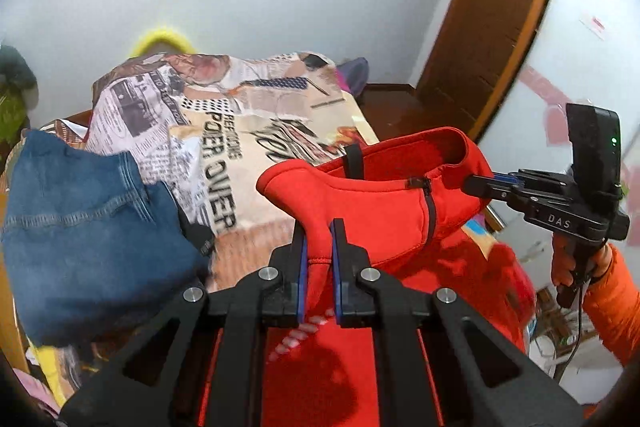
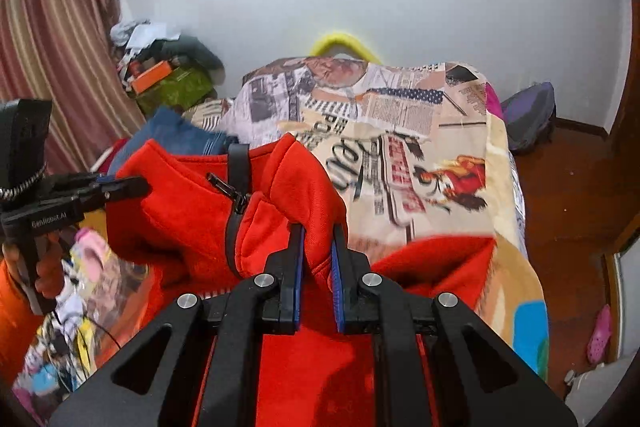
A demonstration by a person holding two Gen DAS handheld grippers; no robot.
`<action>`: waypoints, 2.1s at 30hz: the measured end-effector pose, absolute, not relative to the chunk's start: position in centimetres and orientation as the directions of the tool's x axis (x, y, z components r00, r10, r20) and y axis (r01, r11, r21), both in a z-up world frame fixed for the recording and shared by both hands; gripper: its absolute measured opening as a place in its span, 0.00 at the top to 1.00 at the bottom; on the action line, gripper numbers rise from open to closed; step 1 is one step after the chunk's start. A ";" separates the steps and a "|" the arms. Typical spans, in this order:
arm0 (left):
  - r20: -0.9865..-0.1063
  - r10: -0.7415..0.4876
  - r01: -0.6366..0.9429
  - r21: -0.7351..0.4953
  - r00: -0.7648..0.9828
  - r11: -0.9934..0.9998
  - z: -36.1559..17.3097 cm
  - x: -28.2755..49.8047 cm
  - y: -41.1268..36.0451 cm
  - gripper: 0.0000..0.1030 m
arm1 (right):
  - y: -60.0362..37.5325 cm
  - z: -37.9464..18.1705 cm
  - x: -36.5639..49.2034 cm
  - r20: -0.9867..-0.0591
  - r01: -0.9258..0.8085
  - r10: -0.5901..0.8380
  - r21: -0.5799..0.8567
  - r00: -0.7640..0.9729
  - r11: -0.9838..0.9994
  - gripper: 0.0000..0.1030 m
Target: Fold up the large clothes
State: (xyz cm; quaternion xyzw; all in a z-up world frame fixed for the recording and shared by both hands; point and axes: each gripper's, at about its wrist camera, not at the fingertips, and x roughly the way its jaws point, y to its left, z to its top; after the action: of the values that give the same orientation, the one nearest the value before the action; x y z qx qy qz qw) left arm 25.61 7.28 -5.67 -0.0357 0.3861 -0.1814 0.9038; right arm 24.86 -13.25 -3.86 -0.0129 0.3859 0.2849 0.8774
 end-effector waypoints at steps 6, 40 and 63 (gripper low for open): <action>-0.732 -0.361 0.316 -0.207 0.578 0.926 -10.2 21.6 5.6 0.92 | -14.6 -7.4 21.6 -0.730 -0.476 0.466 0.218 0.500 0.852 0.90; -0.743 -0.147 0.155 -0.059 0.653 0.986 -12.5 19.7 9.1 0.53 | -17.1 -4.9 17.2 -0.653 -0.400 0.399 0.157 0.644 0.903 0.48; -0.870 -0.170 0.256 -0.053 0.463 0.965 -22.0 17.9 3.3 0.42 | -17.4 -14.0 16.2 -0.841 -0.435 0.329 0.126 0.430 0.891 0.41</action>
State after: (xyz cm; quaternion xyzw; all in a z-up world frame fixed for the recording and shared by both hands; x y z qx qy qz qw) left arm 17.91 3.33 -21.95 0.0424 0.5031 -0.1247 0.8541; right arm 16.21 -17.44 -14.00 -0.0550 0.4836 0.2266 0.8437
